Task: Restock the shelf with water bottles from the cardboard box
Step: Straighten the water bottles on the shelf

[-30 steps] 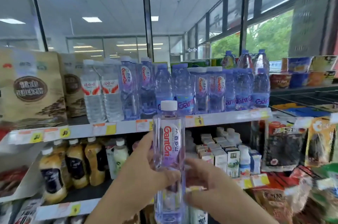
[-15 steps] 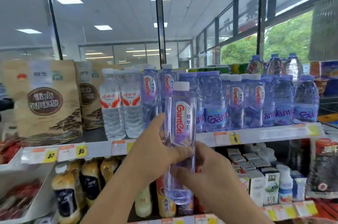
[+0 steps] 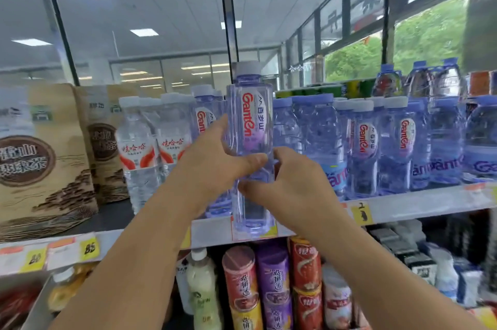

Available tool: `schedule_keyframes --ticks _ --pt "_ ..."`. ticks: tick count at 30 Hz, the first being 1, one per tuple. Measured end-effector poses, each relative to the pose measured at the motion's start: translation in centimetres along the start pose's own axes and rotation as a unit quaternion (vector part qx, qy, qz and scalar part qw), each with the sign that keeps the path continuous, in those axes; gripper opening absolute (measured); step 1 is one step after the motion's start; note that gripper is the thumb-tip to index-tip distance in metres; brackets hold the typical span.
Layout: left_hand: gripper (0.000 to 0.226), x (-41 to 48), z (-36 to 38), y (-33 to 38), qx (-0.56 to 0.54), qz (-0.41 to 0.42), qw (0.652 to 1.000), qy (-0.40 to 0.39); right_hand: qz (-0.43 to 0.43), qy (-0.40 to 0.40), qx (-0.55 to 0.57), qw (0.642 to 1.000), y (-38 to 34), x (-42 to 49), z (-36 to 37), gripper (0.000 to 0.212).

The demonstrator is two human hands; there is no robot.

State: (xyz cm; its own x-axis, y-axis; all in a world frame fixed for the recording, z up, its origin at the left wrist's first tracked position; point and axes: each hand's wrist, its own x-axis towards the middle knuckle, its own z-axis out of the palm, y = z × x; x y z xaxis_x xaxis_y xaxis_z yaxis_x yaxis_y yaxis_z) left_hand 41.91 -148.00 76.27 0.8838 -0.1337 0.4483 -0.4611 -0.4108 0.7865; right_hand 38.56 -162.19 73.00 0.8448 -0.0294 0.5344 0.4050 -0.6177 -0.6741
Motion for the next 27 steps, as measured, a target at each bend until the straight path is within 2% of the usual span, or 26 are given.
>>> schedule_keyframes --ticks 2,6,9,10,13,14,17,20,24,27 --pt "0.072 0.4 -0.5 -0.3 0.034 0.026 0.999 0.014 0.010 0.026 -0.022 0.999 -0.1 1.0 0.8 0.035" --pt "0.073 -0.1 -1.5 -1.6 0.124 0.060 0.990 0.044 0.038 0.067 -0.062 0.995 -0.4 1.8 2.8 0.041" --pt "0.074 -0.4 -1.6 -2.5 0.130 0.063 0.989 0.042 0.045 0.094 -0.094 0.990 -0.9 1.9 4.0 0.044" --pt "0.069 -0.4 -1.6 -2.7 0.140 0.065 0.987 0.043 0.044 0.101 -0.109 0.988 -1.2 2.0 4.2 0.044" --pt "0.033 -0.4 -1.6 -3.0 0.146 0.089 0.984 0.042 0.050 0.112 -0.150 0.981 -1.7 2.4 4.6 0.040" --pt "0.031 -0.4 -1.5 -3.1 0.137 0.097 0.985 0.042 0.054 0.115 -0.161 0.979 -1.7 2.5 4.7 0.036" --pt "0.027 -0.4 -1.2 -3.6 0.127 0.117 0.984 0.040 0.060 0.120 -0.184 0.974 -1.7 2.7 5.0 0.028" --pt "0.023 -0.3 -1.2 -3.7 0.126 0.120 0.984 0.043 0.058 0.126 -0.202 0.970 -1.8 2.9 5.2 0.030" --pt "0.037 0.4 -2.2 -3.6 0.191 0.113 0.975 0.028 0.062 0.137 -0.210 0.966 -2.0 2.8 5.3 0.035" --pt "0.034 0.6 -3.1 -3.9 0.228 0.102 0.968 0.012 0.058 0.139 -0.226 0.962 -2.0 2.8 5.5 0.038"
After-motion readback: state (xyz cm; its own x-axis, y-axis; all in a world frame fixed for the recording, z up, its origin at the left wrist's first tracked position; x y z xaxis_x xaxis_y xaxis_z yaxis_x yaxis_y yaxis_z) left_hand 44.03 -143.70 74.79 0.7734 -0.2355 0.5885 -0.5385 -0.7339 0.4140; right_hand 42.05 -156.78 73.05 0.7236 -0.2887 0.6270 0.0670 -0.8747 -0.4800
